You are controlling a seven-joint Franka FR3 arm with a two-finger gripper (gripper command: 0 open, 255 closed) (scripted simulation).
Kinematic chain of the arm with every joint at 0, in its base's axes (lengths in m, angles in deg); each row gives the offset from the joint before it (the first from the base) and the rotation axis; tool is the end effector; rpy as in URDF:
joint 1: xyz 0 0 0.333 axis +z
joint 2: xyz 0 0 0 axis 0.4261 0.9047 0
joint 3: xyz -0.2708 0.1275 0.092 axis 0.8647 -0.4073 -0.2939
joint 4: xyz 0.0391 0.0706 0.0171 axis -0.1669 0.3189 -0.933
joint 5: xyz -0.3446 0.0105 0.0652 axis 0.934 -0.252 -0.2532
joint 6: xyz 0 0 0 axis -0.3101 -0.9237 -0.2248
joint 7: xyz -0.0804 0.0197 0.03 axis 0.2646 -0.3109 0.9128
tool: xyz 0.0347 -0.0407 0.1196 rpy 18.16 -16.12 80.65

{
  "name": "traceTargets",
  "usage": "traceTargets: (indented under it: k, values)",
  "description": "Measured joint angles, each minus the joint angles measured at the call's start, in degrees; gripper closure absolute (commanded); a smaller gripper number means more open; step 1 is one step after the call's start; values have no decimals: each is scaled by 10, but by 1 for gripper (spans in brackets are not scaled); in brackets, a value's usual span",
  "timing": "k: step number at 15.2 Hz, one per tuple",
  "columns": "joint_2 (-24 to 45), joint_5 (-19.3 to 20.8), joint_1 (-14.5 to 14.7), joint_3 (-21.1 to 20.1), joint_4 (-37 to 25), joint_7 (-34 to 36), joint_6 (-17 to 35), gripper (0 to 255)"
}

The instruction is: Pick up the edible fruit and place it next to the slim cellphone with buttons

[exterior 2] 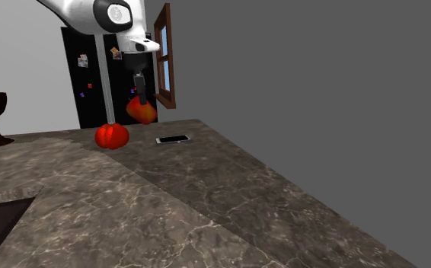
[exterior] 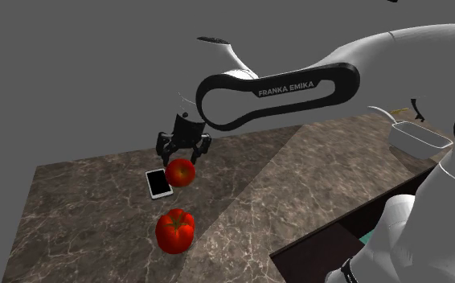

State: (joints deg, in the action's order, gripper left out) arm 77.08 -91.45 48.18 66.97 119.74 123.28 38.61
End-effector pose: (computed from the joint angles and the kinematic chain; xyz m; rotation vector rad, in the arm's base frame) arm 0.4650 0.3090 0.4625 -2.9732 0.2858 -0.1332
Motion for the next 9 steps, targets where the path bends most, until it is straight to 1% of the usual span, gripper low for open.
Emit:
traceTargets:
  k: [9]
  values:
    - [21,2,1,0,43,-1,64,255]
